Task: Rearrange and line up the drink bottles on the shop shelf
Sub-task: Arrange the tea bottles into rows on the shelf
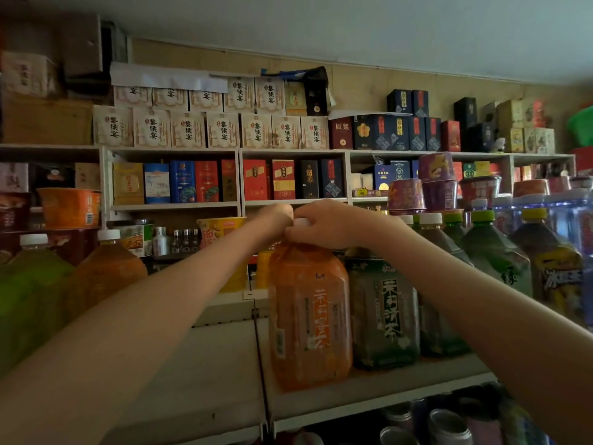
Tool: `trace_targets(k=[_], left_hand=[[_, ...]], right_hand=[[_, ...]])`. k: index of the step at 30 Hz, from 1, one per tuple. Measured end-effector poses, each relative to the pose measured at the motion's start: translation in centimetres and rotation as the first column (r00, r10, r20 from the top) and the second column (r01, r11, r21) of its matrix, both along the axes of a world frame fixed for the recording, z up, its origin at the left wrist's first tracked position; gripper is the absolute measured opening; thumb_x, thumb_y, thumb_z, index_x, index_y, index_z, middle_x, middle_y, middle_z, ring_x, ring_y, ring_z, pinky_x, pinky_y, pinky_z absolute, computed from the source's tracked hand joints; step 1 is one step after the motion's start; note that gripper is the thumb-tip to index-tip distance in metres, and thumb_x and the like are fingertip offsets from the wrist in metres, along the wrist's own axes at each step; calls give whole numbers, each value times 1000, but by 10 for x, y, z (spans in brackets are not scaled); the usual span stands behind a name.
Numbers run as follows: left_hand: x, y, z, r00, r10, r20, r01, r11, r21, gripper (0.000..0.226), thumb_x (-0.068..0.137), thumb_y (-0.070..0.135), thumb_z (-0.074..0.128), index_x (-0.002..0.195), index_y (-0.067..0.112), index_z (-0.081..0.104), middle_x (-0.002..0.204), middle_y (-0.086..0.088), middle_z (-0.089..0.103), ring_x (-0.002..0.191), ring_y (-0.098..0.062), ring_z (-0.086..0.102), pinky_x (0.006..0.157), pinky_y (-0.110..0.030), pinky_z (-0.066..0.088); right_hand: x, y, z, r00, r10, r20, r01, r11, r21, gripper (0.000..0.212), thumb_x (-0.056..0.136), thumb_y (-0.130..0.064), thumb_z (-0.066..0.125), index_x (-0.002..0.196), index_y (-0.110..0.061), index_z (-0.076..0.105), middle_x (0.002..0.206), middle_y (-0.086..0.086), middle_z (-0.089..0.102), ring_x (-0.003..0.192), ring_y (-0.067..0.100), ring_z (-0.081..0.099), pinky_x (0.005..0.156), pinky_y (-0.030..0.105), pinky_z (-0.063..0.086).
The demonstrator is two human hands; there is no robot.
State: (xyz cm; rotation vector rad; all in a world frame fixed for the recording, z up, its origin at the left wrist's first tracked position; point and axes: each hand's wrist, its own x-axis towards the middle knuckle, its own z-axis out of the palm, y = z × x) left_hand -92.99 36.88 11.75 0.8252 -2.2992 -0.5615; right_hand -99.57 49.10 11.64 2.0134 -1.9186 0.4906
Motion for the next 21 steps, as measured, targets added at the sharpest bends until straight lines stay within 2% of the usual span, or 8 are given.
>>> trace_targets(k=[3,6,8,12,17,19,21], left_hand=[[1,1,-5,991,-134,-23,135,989,56,16,96,12,45,102,3,58,89,-11,56,74,-18,51,70,-27,45],[8,-4,-10,963,-270,-21,271,961,57,20,92,13,52,109,4,57,100,-19,61,82,-22,54,75,-32,45],[9,-10,-12,957,-291,-14,291,955,53,28,91,17,54,117,6,55,108,-20,62,84,-23,56,73,-31,46],[7,-10,-14,955,-296,-27,298,950,90,32,90,29,57,120,20,51,106,-5,63,96,-19,62,76,-29,53],[11,-5,-12,959,-282,25,277,952,127,44,90,29,59,131,21,44,114,-6,61,103,-21,62,90,-38,53],[15,-3,-11,956,-293,30,286,948,140,48,92,20,55,137,19,39,117,-9,60,102,-22,62,85,-35,55],[19,-1,-12,957,-287,36,282,953,116,51,94,17,51,142,18,34,113,-5,60,96,-16,61,72,-27,54]], right_hand=[[-1,0,-3,1000,-2,27,2,1000,-19,29,94,-40,45,87,-16,60,75,-3,58,64,8,53,55,20,38],[0,0,-3,999,9,40,-7,1000,-31,28,94,-38,44,76,-20,55,69,-4,54,58,7,49,54,19,35],[0,-1,-4,999,-3,48,5,999,-36,29,94,-36,44,71,-20,52,65,-4,52,55,8,47,53,20,34],[-1,0,-5,996,1,93,3,999,-43,26,93,-34,44,73,-19,52,67,-4,51,56,7,47,54,20,32],[-4,1,-7,983,54,173,-46,998,-50,24,95,-36,45,75,-24,51,71,-6,53,60,4,49,57,20,34],[-4,2,-6,985,58,163,-52,998,-40,22,95,-38,44,83,-22,54,74,-6,55,63,5,52,57,20,36],[-3,4,-5,987,72,146,-69,997,-22,23,95,-40,44,90,-21,56,76,-6,57,64,5,53,57,20,37]])
